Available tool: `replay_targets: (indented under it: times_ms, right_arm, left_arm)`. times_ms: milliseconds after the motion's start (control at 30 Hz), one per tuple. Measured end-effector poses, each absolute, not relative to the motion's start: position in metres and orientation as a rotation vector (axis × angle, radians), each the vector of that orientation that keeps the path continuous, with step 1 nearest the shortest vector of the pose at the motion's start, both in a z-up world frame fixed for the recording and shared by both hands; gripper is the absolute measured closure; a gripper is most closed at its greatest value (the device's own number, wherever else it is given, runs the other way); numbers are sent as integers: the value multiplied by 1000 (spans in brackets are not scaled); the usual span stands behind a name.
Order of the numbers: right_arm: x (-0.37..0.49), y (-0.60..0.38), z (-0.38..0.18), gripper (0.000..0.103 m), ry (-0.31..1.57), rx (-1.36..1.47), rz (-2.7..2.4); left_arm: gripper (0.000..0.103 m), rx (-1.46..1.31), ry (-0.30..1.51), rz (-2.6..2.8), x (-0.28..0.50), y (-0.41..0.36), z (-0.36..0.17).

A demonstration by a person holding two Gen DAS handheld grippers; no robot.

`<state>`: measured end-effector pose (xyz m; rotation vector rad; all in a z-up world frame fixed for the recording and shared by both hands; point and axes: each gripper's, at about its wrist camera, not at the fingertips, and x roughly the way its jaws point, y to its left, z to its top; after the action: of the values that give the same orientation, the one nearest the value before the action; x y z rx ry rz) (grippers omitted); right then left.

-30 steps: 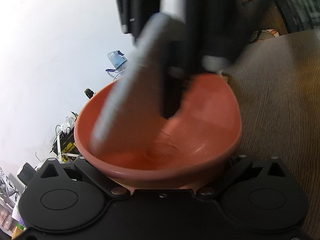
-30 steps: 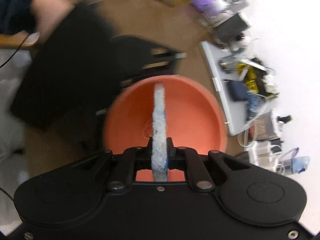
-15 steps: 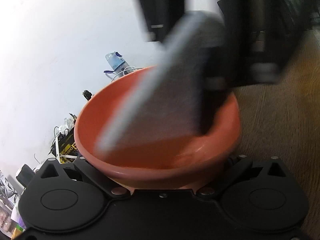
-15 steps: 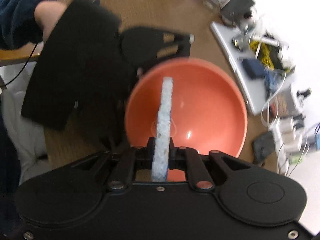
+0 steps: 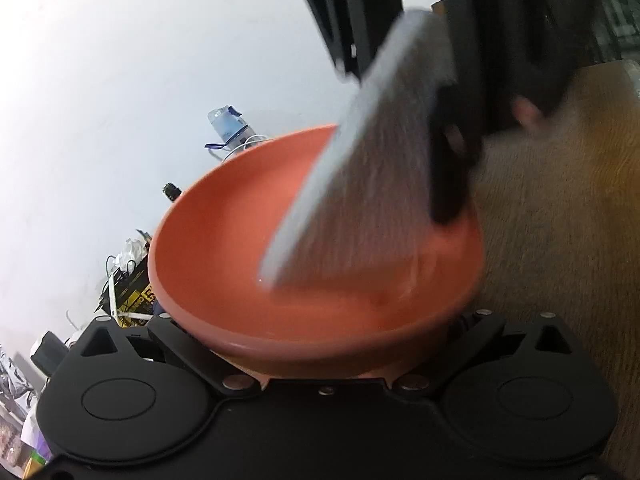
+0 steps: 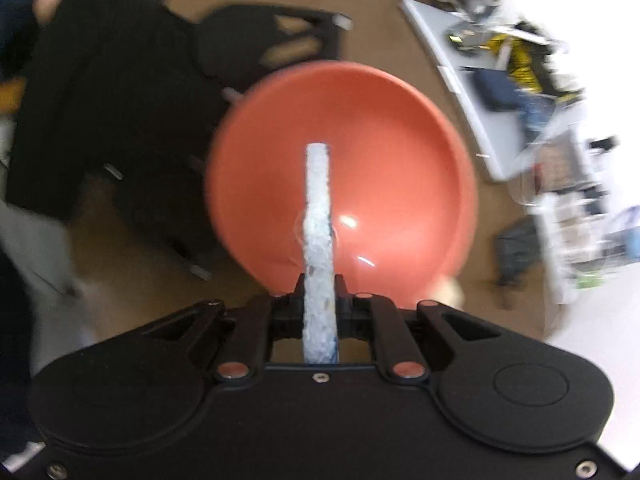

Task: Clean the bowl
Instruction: 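Scrub the bowl interior with the right gripper's sponge while the left gripper tilts the bowl, then rub the sponge around the bowl bottom with the right gripper while the left gripper holds it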

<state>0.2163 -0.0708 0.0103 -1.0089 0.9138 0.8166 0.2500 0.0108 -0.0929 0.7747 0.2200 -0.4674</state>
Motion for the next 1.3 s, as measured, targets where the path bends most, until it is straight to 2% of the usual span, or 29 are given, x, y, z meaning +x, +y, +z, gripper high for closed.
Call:
replay_targets:
  times_ms: [267, 433, 567, 633, 667, 767, 1033, 1100, 1133, 1167, 1300]
  right_arm:
    - [239, -66, 28, 92, 785, -1089, 689]
    - [226, -77, 24, 92, 887, -1169, 674]
    - [210, -68, 16, 92, 939, -1130, 793]
    - [207, -61, 17, 82, 884, -1109, 841]
    - [206, -61, 19, 73, 833, -1113, 832]
    - [201, -74, 23, 65, 752, -1085, 825]
    - [150, -117, 9, 64, 478, -1012, 810]
    - [145, -126, 9, 66, 441, -960, 792]
    - [145, -129, 10, 72, 424, -943, 786]
    - [146, -130, 12, 90, 417, -933, 783]
    - [156, -134, 22, 92, 400, -922, 760]
  left_arm:
    - [3, 776, 217, -462, 247, 11, -94]
    - [4, 776, 217, -465, 246, 14, -91]
    - [4, 773, 220, -469, 245, 16, -88]
    - [4, 768, 224, -472, 245, 17, -87]
    - [4, 761, 230, -475, 246, 18, -86]
    - [4, 728, 256, -492, 250, 22, -83]
    - [4, 673, 299, -522, 253, 39, -74]
    - [4, 682, 293, -518, 252, 38, -74]
    - [4, 688, 288, -514, 253, 29, -78]
    - [4, 696, 282, -510, 251, 28, -80]
    - [4, 764, 226, -475, 235, 1, -99]
